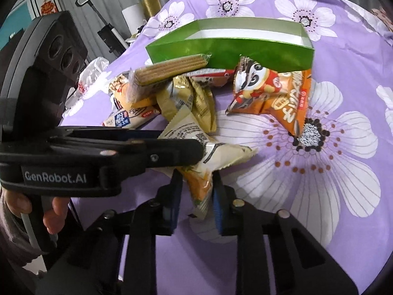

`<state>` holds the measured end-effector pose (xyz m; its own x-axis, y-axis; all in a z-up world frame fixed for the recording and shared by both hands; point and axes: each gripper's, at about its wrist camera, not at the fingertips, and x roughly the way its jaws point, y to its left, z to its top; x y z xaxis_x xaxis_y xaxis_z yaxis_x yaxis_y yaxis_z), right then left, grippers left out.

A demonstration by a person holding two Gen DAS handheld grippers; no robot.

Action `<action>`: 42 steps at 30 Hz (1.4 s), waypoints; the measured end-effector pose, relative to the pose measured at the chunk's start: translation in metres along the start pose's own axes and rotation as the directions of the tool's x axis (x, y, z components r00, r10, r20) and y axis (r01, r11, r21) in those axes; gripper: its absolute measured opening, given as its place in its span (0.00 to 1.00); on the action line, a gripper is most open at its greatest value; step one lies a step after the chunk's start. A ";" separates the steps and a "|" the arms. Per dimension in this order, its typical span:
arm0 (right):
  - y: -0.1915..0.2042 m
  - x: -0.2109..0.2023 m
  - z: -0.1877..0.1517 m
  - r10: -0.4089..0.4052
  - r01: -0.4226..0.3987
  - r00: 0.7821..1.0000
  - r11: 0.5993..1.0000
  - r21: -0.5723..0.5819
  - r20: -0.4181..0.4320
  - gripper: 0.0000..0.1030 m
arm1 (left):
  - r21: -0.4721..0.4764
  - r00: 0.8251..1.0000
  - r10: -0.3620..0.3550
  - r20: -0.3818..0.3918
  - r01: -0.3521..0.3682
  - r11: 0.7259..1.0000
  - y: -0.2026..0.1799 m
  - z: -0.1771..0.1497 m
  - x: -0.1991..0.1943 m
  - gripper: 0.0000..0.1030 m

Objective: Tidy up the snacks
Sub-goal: 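Grasp the cream snack pack with the left gripper and lift it, then carry the cream pack over the green box and release it inside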

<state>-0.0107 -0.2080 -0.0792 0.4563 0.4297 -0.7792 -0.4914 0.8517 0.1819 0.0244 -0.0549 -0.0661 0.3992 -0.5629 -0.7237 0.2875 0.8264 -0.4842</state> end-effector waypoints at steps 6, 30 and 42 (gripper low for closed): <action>0.001 -0.029 0.009 -0.035 0.037 0.997 0.999 -0.026 0.067 0.21 | 0.057 0.999 -0.004 0.046 0.001 0.998 -0.027 0.010 -0.018 0.38; -0.057 0.021 0.155 -0.032 0.038 0.968 0.999 -0.016 0.250 0.21 | 0.045 0.973 0.091 0.212 -0.102 0.994 0.005 0.177 0.008 0.38; -0.071 0.074 0.183 -0.046 0.048 0.994 0.999 -0.016 0.097 0.24 | -0.071 0.986 0.136 0.097 -0.129 0.989 0.053 0.193 0.049 0.38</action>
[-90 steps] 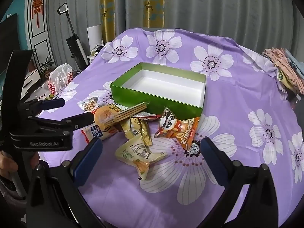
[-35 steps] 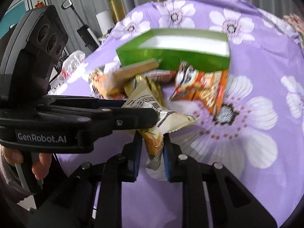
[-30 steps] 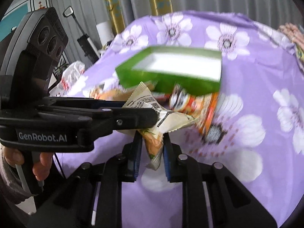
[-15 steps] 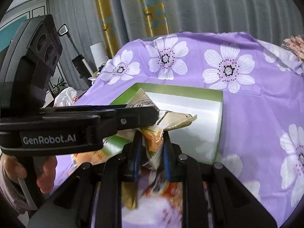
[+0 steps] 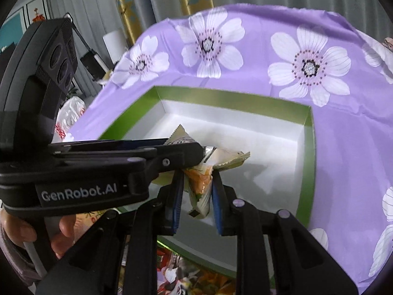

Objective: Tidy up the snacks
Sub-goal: 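Carry the cream pack over the green box and release it inside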

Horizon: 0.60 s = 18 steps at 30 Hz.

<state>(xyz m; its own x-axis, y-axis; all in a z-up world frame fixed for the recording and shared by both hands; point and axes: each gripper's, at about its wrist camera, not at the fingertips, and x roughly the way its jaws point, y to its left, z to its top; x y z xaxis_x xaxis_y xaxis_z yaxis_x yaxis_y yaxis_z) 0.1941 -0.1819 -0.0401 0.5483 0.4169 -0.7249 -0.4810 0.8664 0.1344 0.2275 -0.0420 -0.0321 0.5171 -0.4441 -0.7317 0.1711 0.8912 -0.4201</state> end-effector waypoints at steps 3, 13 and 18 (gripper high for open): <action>-0.002 0.002 0.001 -0.020 0.020 1.000 1.000 0.003 0.001 0.30 | -0.003 1.000 0.016 -0.017 -0.016 1.000 0.003 0.000 0.004 0.50; 0.003 -0.041 -0.011 -0.114 0.116 0.988 0.993 -0.007 0.101 0.58 | 0.086 0.987 0.119 0.105 -0.128 0.988 -0.018 -0.007 -0.037 0.90; 0.015 -0.084 -0.033 -0.104 0.105 0.979 0.994 0.002 0.175 0.65 | 0.139 0.963 0.165 0.214 -0.197 0.970 -0.033 -0.025 -0.074 0.94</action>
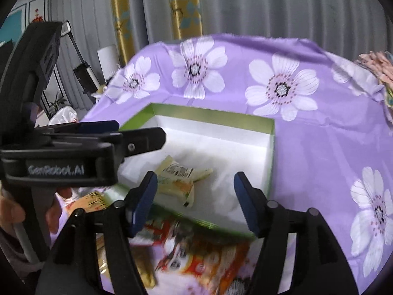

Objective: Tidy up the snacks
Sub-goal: 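Carry the cream pack over the green box and release it inside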

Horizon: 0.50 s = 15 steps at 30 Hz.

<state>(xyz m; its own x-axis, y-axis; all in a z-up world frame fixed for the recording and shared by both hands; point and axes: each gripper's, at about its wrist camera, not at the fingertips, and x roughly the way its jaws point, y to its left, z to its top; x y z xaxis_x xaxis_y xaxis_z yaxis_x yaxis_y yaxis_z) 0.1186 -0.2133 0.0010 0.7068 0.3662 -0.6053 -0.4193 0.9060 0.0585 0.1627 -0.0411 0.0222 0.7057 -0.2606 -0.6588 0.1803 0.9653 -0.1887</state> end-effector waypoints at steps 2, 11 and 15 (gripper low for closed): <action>0.003 -0.016 -0.007 0.006 -0.006 1.000 1.000 0.014 0.020 0.69 | 0.018 0.999 0.017 0.035 -0.017 1.000 -0.003 -0.008 -0.017 0.94; 0.022 -0.070 -0.045 0.053 -0.056 0.997 0.997 0.046 0.054 0.79 | 0.057 0.993 0.040 0.114 -0.047 0.997 -0.010 -0.042 -0.075 0.95; 0.034 -0.080 -0.054 0.078 -0.080 0.995 0.996 0.043 0.062 0.83 | 0.078 0.989 0.062 0.131 -0.073 0.994 -0.014 -0.055 -0.092 0.95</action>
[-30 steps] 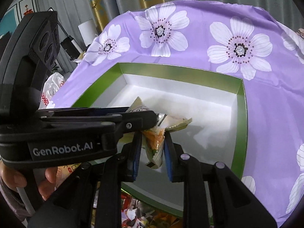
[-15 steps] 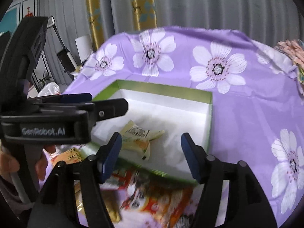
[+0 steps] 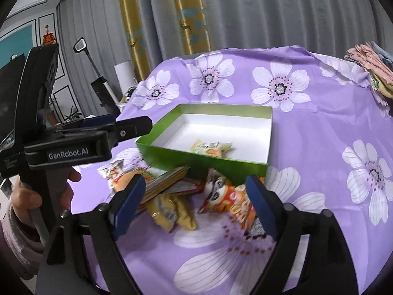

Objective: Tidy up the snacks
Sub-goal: 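Move the left tool back to the pile and grasp the white-and-blue bag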

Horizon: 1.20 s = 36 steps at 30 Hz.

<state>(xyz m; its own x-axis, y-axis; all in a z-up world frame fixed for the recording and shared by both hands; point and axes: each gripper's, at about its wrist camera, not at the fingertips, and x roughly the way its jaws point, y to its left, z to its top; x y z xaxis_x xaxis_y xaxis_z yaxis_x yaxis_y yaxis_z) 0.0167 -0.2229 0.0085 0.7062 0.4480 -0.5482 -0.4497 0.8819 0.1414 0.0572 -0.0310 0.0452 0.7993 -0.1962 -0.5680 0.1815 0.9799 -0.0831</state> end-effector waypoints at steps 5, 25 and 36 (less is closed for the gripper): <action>0.012 -0.007 -0.007 0.016 -0.016 1.000 1.000 -0.001 0.009 0.84 | -0.008 1.000 -0.005 0.003 0.005 1.000 0.000 -0.011 -0.017 0.95; 0.051 0.018 -0.044 0.044 -0.054 0.990 0.996 -0.072 -0.131 0.84 | -0.291 0.985 0.018 -0.170 -0.068 0.954 0.116 -0.092 -0.015 0.95; 0.090 0.073 -0.076 0.177 -0.193 0.949 0.981 -0.037 -0.260 0.83 | -0.324 0.946 -0.216 -0.242 0.131 0.937 0.117 -0.123 0.014 0.95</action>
<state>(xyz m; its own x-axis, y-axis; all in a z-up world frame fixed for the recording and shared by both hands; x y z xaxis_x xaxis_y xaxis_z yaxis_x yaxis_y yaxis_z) -0.0142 -0.1221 -0.0812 0.4483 0.5431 -0.7100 -0.5972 0.7730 0.2142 0.0190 0.0850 -0.0728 0.5785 -0.3884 -0.7173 0.0890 0.9042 -0.4178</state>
